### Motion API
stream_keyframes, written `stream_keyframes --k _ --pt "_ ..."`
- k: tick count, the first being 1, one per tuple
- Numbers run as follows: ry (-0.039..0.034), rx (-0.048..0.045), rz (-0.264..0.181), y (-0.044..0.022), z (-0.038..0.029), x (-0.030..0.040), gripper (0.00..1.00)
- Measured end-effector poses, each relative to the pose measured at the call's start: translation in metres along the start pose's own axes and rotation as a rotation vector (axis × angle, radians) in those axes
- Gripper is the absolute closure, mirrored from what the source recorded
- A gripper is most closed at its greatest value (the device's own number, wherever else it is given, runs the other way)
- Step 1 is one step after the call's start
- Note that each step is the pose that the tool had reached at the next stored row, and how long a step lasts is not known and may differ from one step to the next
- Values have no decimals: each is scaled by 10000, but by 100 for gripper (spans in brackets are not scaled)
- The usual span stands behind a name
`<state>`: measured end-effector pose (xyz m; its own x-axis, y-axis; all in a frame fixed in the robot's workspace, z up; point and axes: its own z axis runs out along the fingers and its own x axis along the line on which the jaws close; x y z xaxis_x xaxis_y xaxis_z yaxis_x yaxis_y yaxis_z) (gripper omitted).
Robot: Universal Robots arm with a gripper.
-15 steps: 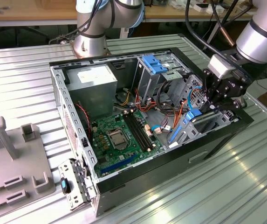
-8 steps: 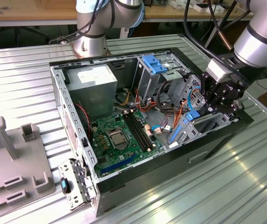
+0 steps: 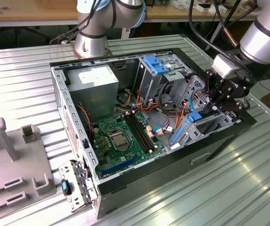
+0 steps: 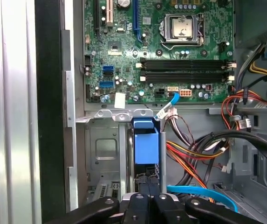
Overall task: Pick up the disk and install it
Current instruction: 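Insert the disk into the insertion slot, then insert the first disk wire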
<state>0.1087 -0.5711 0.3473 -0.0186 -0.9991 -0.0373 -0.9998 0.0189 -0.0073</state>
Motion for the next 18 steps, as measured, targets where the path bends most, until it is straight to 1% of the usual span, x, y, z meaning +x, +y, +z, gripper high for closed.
stream_keyframes --k 1,16,17,18 --pt "-2 -4 0 0 -7 0 89" --pt "1 -9 0 -1 -9 0 89" --pt "17 -9 0 -1 -11 0 89" --pt "50 -8 -1 -1 -27 -1 89"
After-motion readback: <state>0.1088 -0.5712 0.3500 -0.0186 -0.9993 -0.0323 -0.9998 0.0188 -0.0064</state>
